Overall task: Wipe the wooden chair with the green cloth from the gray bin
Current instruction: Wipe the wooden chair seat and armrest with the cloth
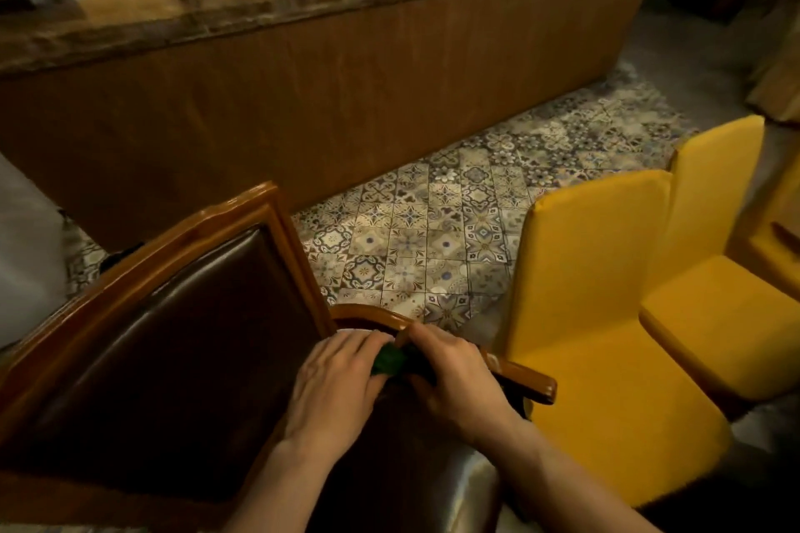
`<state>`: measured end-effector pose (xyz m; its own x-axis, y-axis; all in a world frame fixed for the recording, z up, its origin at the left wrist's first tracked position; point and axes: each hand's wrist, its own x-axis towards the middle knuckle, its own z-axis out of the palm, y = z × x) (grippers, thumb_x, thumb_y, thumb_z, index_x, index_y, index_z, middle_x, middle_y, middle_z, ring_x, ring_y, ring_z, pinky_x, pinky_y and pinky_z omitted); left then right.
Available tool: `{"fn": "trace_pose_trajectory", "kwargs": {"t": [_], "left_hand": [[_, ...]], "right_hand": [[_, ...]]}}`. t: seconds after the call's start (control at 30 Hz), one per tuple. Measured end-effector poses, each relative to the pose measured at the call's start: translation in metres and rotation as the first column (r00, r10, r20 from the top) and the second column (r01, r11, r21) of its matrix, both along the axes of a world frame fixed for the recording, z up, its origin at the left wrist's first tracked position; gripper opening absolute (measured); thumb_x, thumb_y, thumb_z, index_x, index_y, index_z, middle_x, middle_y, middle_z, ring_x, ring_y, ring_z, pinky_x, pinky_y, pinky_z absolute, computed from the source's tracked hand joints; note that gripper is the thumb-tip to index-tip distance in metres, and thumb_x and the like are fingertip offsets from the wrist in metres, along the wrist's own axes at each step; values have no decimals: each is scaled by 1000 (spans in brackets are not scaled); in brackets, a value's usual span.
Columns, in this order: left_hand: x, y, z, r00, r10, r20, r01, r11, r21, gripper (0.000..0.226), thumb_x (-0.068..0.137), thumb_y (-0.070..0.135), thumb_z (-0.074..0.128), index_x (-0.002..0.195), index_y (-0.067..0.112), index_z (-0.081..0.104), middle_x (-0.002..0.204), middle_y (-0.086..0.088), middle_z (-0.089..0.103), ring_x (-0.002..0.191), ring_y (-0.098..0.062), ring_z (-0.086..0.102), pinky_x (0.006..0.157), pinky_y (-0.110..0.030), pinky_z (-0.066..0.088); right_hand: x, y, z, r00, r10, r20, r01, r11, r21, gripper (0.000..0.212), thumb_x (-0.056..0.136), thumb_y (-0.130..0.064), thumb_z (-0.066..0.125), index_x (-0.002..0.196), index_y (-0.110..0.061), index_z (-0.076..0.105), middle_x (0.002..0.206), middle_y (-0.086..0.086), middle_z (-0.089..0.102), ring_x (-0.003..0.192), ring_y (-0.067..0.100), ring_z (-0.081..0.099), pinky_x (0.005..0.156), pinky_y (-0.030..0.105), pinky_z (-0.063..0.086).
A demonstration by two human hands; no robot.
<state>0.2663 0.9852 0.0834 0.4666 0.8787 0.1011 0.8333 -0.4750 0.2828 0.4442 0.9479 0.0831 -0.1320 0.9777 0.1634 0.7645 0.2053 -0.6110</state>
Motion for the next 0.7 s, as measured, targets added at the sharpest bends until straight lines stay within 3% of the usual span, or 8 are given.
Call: {"fn": "trace_pose_trajectory", "kwargs": {"t": [0.3, 0.43, 0.57, 0.7], "left_hand": [[24, 70, -80, 991, -133, 11, 133, 987, -86, 61, 95, 32, 61, 151, 38, 37, 155, 15, 40, 145, -6, 31, 123, -28, 14], [19, 111, -122, 971, -238, 40, 241, 965, -103, 67, 93, 28, 62, 153, 34, 35, 158, 11, 38, 148, -9, 29, 124, -34, 18], [15, 156, -164, 942, -326, 79, 332, 939, -93, 63, 95, 40, 45, 155, 28, 32, 161, 7, 33, 150, -10, 23, 124, -36, 18], [14, 193, -208, 942, -328, 72, 335, 934, -123, 65, 100, 51, 30, 158, 22, 23, 166, 4, 22, 153, -10, 10, 125, -38, 13]], "right_hand": [[14, 46, -65, 986, -154, 62, 159, 985, -66, 59, 82, -10, 73, 132, -32, 51, 124, -10, 61, 110, 14, 60, 90, 35, 55], [2, 69, -103, 953, -282, 115, 288, 956, -47, 50, 84, -6, 69, 128, -28, 59, 126, -5, 62, 109, 19, 61, 85, 39, 56], [-11, 95, -144, 882, -434, 185, 442, 897, 1, 40, 86, -4, 67, 123, -20, 66, 129, 6, 64, 110, 28, 61, 84, 44, 56], [-16, 110, -191, 830, -493, 261, 512, 859, -3, 42, 92, -5, 65, 132, -20, 66, 141, 12, 60, 130, 32, 53, 100, 50, 50]]}}
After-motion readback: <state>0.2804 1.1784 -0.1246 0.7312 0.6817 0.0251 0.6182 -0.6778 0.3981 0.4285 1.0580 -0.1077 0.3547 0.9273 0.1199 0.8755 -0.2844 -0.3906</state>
